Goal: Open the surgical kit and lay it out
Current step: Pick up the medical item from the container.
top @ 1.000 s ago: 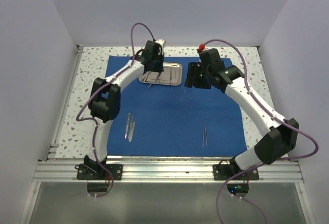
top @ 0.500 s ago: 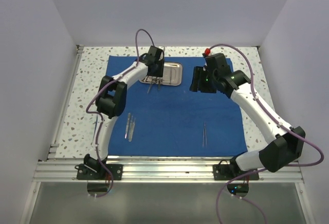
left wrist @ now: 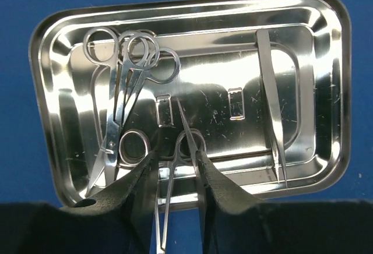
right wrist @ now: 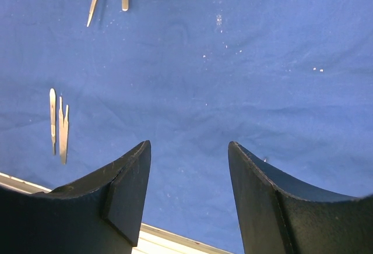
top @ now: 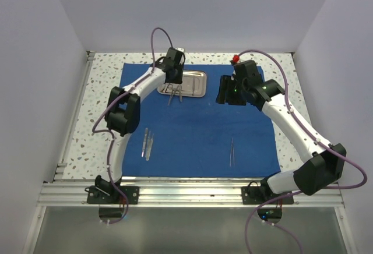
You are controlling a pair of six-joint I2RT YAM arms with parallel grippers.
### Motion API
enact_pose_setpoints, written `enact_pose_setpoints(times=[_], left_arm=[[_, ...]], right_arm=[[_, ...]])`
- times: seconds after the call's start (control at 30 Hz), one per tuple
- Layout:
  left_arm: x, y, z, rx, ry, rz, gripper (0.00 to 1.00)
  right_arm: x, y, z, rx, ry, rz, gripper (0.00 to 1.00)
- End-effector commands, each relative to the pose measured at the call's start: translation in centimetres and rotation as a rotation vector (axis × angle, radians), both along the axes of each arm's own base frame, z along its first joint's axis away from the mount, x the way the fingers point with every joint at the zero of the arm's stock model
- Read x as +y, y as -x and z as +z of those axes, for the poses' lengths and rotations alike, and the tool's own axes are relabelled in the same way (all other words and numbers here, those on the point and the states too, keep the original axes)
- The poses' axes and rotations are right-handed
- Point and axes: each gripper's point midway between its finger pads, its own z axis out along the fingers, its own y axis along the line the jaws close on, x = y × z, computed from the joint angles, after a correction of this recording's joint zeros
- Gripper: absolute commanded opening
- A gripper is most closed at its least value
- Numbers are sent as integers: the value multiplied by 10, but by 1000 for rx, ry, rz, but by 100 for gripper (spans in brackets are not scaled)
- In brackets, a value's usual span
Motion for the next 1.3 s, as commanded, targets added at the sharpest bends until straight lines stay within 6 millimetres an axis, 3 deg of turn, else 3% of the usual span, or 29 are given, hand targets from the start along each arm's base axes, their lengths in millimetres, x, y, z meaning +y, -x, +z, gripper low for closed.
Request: enact_pose_setpoints(times=[0.0,0.07,0.23,0.4,0.53,0.87,1.03,1.27], left_arm=[[4,-1,70,-119,10,2,35],[2,3,77,-129,15,-5,34],[-8,21,71,-93,33,-27,33],[-20,38,50,-47,24,-35,33],[-32,48,32,-15,5,-45,39],[-30,47,12,12,-25,-16,41],[-28,45,7,10,-39,-8,54],[-29,40,-3,16,-44,1,55]], right_arm=[[3,3,3,-9,-20,30,60],[3,4,1,-5,-22,31,60],[1,7,1,-4,-23,30,60],[0,11,0,-3,-18,33,60],[-3,15,0,-2,-10,32,59],[-10,20,-3,-4,9,35,60],[-12,20,-5,0,15,36,60],[-14,19,-7,2,26,34,60]])
